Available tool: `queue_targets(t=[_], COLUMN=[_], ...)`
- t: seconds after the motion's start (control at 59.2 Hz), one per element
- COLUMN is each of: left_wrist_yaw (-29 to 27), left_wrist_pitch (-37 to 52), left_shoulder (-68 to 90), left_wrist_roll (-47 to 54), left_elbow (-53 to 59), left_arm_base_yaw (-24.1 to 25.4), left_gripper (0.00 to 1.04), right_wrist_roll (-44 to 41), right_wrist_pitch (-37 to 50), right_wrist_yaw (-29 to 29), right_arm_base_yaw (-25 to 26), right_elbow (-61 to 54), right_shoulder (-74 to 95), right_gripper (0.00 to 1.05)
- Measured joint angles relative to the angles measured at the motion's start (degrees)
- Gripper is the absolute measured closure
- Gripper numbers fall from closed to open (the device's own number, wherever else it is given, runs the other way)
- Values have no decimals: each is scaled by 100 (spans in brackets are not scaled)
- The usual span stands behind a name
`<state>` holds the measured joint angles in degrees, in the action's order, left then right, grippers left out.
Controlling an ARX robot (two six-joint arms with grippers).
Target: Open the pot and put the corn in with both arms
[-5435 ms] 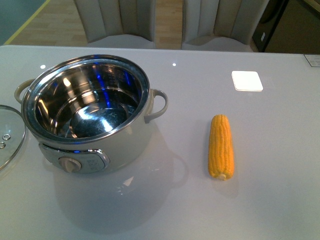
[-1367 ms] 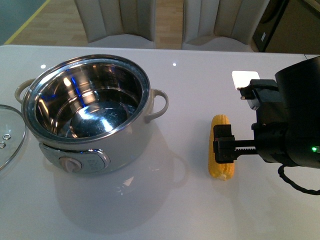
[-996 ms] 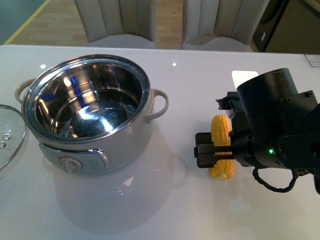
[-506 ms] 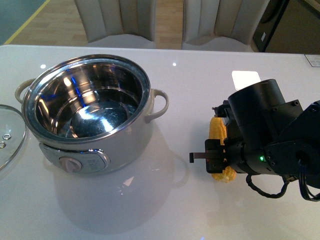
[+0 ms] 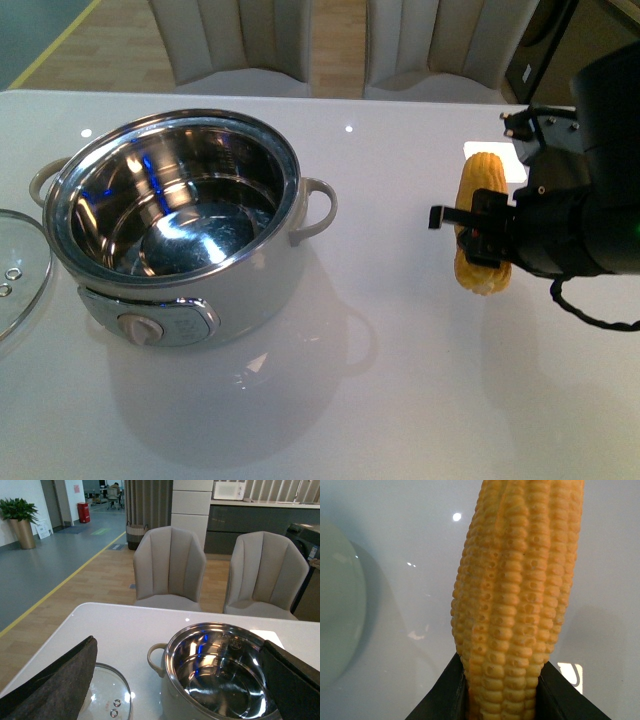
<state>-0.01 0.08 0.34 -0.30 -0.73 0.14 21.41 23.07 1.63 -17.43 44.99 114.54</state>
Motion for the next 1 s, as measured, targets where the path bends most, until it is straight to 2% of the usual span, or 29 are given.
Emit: queue_targets(t=[0.236,0.624,0.996], left_wrist_yaw=[0,0,0], left_wrist_pitch=[0,0,0], left_shoulder=[0,0,0], left_wrist_roll=[0,0,0], left_elbow=[0,0,0], left_arm_base_yaw=[0,0,0], left_gripper=[7,7,7], right_wrist_roll=[608,1307,1832], right_wrist_pitch=[-343,-706,-990], right_wrist_yaw=[-295,-560,-680], right_arm_base_yaw=[-136,-1088,-1462], right_elbow=[402,1311,2184], right_shoulder=[-398,-389,90], right_gripper=[82,82,82])
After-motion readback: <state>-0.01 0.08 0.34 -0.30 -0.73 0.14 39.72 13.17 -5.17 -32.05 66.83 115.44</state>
